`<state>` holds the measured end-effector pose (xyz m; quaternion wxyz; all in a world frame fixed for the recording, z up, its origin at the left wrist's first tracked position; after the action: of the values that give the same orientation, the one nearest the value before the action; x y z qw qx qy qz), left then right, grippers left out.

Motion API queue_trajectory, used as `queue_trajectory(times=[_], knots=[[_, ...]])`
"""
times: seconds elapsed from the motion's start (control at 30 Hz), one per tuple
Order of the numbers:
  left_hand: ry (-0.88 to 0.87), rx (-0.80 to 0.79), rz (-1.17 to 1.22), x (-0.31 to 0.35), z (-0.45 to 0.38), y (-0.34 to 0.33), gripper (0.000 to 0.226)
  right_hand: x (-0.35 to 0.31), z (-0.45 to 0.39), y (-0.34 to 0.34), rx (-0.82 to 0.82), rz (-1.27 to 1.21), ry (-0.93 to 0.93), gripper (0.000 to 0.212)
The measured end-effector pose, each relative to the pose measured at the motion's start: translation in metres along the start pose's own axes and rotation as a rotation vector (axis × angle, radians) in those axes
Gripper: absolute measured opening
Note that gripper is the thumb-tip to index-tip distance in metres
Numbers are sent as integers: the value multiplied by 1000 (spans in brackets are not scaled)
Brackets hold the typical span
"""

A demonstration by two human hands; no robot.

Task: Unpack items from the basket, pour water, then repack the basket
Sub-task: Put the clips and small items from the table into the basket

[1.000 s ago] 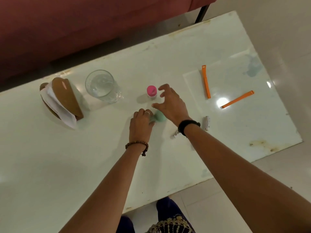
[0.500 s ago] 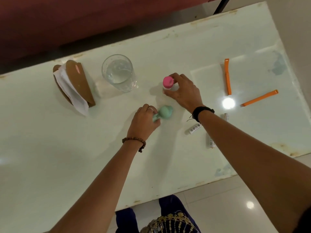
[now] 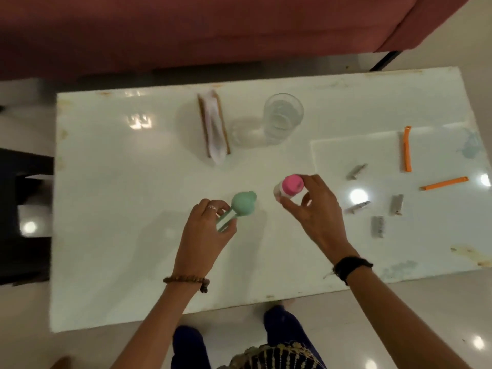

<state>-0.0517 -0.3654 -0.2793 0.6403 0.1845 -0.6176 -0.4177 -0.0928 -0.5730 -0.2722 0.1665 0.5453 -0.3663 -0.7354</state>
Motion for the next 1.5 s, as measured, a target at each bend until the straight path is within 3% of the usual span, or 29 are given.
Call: queue_trajectory(times=[0.13, 0.3, 0.47, 0.6, 0.87, 1.37, 1.5], knots=[[136, 119, 63, -66, 43, 90, 24, -93, 45, -71, -103, -151, 91, 26], [247, 302, 47, -154, 90, 204, 25, -220, 77, -163, -231, -287, 204, 32], [410, 503, -17, -233, 122, 308, 25, -346, 83, -234, -373, -278, 395, 32], [541, 556, 17, -282, 116, 344, 21, -412, 71, -285, -427, -168, 545, 33], [745, 409, -55, -329, 57, 336, 28, -453, 15, -364, -428, 110, 703, 34], [715, 201, -276, -358, -47, 322, 28, -483, -76, -414, -333, 410, 775, 28], [694, 205, -292, -367, -52, 318, 29, -487, -87, -421, -315, 448, 785, 36]])
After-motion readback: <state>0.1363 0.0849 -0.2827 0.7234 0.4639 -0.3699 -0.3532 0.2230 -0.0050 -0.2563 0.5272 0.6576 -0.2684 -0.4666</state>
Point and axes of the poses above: each hand's wrist, its own z-axis away from the middle knuckle, its own y-axis out of the back of the hand, x = y × z, the point moved 3 cm from there along -z, towards the middle knuckle, and after that the axes turned 3 degrees about y, right-handed, at the moved point
